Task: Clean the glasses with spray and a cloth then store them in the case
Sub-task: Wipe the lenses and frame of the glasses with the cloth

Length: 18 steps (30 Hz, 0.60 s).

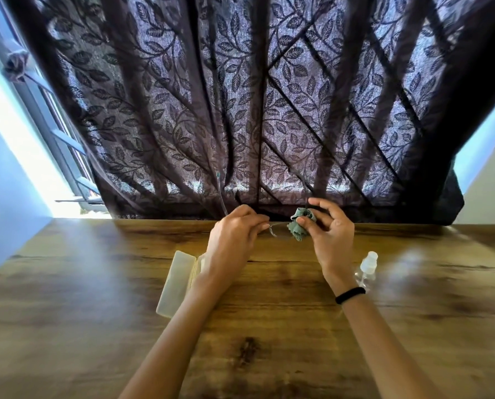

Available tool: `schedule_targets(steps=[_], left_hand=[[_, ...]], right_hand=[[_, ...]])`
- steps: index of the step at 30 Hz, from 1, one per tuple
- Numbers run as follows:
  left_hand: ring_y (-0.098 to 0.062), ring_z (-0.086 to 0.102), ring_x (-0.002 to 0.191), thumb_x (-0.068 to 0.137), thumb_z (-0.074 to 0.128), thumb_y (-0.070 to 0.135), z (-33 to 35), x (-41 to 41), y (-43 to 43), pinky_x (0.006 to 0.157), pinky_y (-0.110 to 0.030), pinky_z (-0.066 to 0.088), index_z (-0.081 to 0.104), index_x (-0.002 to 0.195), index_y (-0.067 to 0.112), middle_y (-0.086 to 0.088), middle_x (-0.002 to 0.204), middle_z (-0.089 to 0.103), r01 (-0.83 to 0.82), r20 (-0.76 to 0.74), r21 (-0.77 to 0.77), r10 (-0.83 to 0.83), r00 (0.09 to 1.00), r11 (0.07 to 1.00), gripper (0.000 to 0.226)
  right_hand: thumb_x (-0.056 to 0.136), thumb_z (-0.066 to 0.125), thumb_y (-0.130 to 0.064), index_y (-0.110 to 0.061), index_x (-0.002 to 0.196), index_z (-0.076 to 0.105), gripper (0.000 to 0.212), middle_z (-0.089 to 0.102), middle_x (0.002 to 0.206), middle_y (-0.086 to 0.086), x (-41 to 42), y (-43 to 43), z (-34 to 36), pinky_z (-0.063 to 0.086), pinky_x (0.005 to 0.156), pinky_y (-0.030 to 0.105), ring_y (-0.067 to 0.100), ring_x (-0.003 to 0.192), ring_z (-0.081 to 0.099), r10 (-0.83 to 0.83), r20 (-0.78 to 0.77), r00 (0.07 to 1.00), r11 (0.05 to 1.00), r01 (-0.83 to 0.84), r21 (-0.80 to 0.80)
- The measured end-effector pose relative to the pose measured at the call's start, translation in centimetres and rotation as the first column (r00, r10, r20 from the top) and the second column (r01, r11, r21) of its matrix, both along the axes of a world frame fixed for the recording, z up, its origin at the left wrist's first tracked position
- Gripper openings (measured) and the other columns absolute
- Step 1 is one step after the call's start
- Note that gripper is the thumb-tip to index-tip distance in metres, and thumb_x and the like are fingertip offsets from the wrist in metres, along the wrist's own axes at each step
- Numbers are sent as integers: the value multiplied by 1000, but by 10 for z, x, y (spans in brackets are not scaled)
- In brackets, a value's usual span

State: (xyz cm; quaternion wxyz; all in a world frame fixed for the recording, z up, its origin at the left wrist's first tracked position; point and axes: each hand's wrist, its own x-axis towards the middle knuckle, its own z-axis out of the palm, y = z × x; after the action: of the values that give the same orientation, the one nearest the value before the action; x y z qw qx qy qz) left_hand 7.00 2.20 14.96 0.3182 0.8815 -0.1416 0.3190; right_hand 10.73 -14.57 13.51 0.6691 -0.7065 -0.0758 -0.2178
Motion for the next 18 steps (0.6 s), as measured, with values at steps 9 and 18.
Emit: schedule_targets(steps=[9, 18], left_hand=[[-30, 63, 86, 83, 63, 9, 23, 21, -7, 74, -37, 51, 72, 97, 15, -7, 100, 57, -52, -327, 368, 182, 927, 928, 18], [-31, 62, 97, 82, 53, 2, 28, 25, -13, 80, -41, 51, 67, 101, 12, -7, 107, 63, 5, -404, 532, 249, 880, 846, 25]], right_hand=[[72, 73, 0, -14, 103, 60, 37, 68, 100, 0, -6, 5, -1, 54, 79, 24, 9, 94, 65, 15, 2, 1000, 999, -15, -49], [72, 73, 0, -14, 98, 59, 33, 67, 92, -5, -7, 8, -7, 54, 78, 18, 5, 90, 65, 10, -1, 1000, 998, -10, -63]])
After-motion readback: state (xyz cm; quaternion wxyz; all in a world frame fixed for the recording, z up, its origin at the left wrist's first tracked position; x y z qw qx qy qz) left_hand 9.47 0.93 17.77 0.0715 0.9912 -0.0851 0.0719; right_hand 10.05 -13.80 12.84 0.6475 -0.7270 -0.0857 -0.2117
